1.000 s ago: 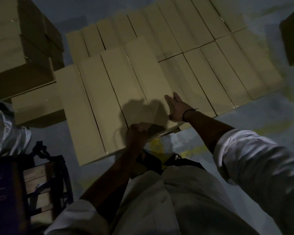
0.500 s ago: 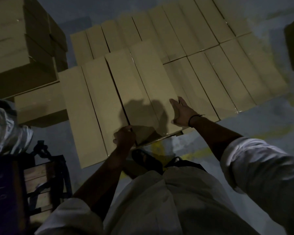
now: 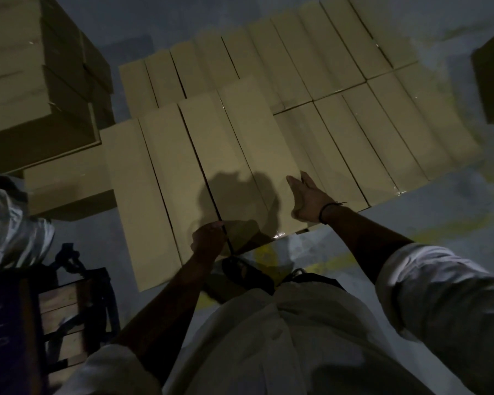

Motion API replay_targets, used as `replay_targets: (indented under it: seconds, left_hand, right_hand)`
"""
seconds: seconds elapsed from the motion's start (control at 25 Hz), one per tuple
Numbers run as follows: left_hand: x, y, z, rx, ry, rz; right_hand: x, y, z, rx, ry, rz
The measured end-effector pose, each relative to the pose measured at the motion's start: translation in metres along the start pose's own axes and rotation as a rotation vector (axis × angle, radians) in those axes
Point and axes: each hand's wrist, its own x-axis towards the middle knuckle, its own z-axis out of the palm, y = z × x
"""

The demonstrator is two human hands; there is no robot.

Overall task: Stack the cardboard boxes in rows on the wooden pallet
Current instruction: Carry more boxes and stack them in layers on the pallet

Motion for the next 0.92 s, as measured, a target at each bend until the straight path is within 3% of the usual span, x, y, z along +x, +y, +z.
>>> replay_targets:
  seconds: [0.36, 0.64, 0.92]
  left_hand:
    - [-0.026, 0.022, -0.003, 0.234, 0.047, 0.114]
    - [-0.044, 0.072, 0.01, 0.237, 0.098, 0.348]
    - [-0.099, 0.16, 0.092, 0.188, 0.076, 0.598]
  right_hand:
    - [-0.001, -0.01, 0.003, -0.143, -0.019, 0.032]
    - [-0.034, -0.004, -0.009, -0.175, 0.165, 0.013]
    - [-0.118, 0.087, -0.053, -0.138, 0.38, 0.037]
